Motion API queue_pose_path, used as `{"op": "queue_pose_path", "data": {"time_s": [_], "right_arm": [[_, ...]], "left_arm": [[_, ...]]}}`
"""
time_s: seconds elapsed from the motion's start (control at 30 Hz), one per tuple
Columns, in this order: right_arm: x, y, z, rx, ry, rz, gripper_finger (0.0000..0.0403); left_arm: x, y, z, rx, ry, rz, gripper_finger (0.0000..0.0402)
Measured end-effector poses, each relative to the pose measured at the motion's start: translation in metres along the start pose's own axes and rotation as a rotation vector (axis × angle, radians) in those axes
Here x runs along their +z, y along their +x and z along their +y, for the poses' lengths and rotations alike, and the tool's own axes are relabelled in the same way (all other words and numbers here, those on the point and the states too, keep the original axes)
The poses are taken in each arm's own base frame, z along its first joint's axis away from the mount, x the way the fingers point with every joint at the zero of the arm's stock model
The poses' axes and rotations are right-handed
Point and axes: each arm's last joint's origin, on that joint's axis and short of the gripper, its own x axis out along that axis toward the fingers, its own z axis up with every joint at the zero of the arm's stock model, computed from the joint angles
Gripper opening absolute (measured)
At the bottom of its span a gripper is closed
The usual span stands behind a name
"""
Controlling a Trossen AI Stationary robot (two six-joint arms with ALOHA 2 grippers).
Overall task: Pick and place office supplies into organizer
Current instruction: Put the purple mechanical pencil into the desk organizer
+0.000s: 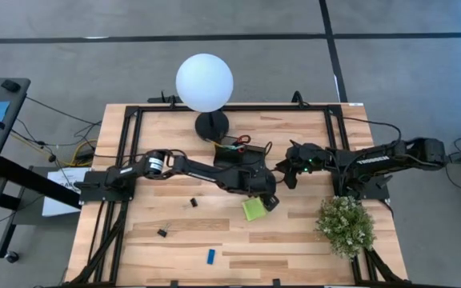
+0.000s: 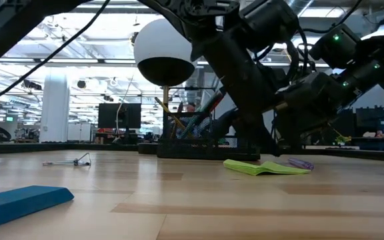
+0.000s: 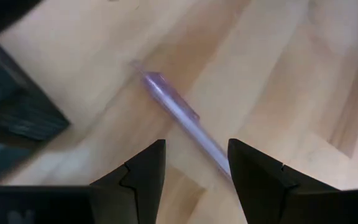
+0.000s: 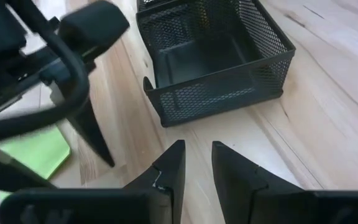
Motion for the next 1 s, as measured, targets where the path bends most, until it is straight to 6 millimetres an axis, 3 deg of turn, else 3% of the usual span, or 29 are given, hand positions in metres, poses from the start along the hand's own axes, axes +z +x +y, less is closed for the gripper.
{"op": "queue_pose_path", "data": {"time_s": [0.47, 0.7, 1.0], "right_arm": [[0.000, 0.000, 0.000, 0.000, 0.000, 0.000, 0.0072], [0.000, 0.000, 0.000, 0.001, 0.000, -0.002, 0.0072], [0.000, 0.000, 0.000, 0.002, 0.000, 0.004, 0.0072]], "left_arm": [[0.000, -0.002, -0.006, 0.015, -0.008, -0.065, 0.0168], [-0.008, 0.016, -0.006, 0.004, -0.044, -0.077, 0.0168], [-0.015, 0.015, 0.004, 0.188, 0.025, -0.071, 0.0168]]}}
